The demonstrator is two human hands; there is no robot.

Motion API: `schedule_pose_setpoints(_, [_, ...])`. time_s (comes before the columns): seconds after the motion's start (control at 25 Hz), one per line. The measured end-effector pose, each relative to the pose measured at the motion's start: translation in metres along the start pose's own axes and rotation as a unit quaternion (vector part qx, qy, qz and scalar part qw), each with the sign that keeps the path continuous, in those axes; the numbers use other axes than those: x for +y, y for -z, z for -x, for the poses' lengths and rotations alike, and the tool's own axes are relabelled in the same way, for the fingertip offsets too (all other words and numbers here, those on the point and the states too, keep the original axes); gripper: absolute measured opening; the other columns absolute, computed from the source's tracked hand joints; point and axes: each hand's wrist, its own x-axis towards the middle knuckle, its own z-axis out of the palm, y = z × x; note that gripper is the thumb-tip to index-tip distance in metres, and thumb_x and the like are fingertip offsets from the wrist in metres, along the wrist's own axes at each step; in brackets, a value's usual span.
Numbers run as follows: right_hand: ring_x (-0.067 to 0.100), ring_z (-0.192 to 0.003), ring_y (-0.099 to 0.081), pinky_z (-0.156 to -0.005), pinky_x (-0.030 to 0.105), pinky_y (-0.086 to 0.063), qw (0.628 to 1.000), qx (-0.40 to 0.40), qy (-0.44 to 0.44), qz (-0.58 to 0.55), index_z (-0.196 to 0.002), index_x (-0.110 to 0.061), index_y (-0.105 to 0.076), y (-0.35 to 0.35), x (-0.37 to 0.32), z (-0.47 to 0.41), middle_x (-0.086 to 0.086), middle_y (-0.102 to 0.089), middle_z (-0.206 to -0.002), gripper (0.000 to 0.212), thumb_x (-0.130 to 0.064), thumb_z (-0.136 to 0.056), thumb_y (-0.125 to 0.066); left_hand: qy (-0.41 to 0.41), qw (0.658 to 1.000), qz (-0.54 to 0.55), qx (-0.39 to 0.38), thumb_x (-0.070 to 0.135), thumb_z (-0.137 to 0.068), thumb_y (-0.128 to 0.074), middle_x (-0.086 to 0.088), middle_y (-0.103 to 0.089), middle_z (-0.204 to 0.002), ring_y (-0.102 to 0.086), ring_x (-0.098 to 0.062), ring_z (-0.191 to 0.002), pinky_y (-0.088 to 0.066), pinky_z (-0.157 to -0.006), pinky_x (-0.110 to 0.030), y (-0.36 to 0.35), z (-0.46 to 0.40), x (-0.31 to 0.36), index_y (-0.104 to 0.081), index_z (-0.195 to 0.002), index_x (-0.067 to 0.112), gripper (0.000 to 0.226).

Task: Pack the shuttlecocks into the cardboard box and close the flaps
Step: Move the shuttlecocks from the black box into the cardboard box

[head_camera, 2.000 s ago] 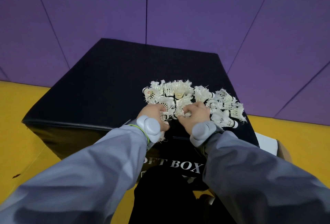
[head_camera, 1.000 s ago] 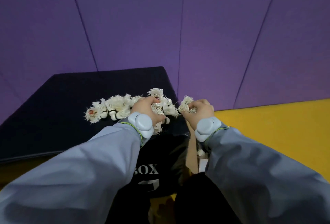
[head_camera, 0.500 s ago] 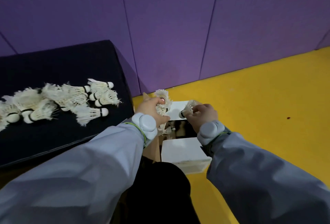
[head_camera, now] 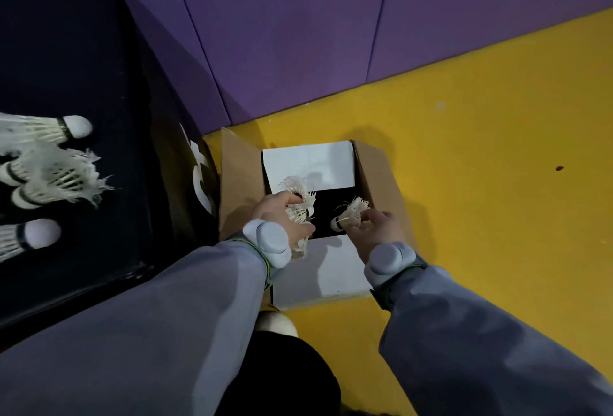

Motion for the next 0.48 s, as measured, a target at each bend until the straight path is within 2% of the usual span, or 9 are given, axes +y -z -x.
schedule_pose_setpoints(0.12, [0.033,-0.109,-0.059,-0.075,0.031,-0.045,0.999,-0.022,-0.011,-0.044,-0.122,-0.024,-0.058,-0.014,0.008,-0.022,0.008,-0.059,-0.129,0.038,-0.027,-0.084,-0.057,-0.002,1.000,-0.013,-0.004,0.036,-0.078,-0.067,-0.004,-0.048,-0.135,-0.052,-0.024,-0.115,-0.038,-0.083,-0.024,-0.013,-0.020,-0.008,-0.052,-0.123,0.025,0.049])
schedule_pose_setpoints(0.24, [0.028,-0.128,-0.049,-0.091,0.032,-0.045,0.995,-0.051,0.024,-0.087,-0.141,-0.032,-0.037,-0.024,0.012,-0.024,0.004,-0.049,-0.144,0.066,-0.027,-0.081,-0.065,-0.025,1.000,0.011,0.001,0.041,-0.079,-0.066,-0.003,-0.040,-0.141,-0.046,-0.022,-0.123,-0.036,-0.093,-0.025,-0.016,-0.029,-0.012,-0.049,-0.127,0.025,0.054])
schedule_pose_setpoints(0.32, [0.026,-0.134,-0.043,-0.097,0.036,-0.044,0.994,-0.052,0.030,-0.086,-0.146,-0.033,-0.026,-0.029,0.012,-0.023,0.000,-0.042,-0.148,0.080,-0.027,-0.078,-0.069,-0.034,0.999,0.018,-0.010,0.043,-0.079,-0.065,-0.003,-0.032,-0.147,-0.038,-0.021,-0.130,-0.033,-0.101,-0.028,-0.017,-0.032,-0.013,-0.044,-0.132,0.025,0.061])
schedule_pose_setpoints(0.48, [0.024,-0.137,-0.039,-0.101,0.037,-0.043,0.996,-0.039,0.033,-0.070,-0.148,-0.035,-0.020,-0.028,0.011,-0.015,-0.002,-0.040,-0.150,0.085,-0.032,-0.078,-0.070,-0.029,0.999,0.030,0.001,0.040,-0.081,-0.064,0.000,-0.025,-0.152,-0.032,-0.018,-0.135,-0.028,-0.104,-0.026,-0.017,-0.029,-0.015,-0.042,-0.134,0.026,0.059])
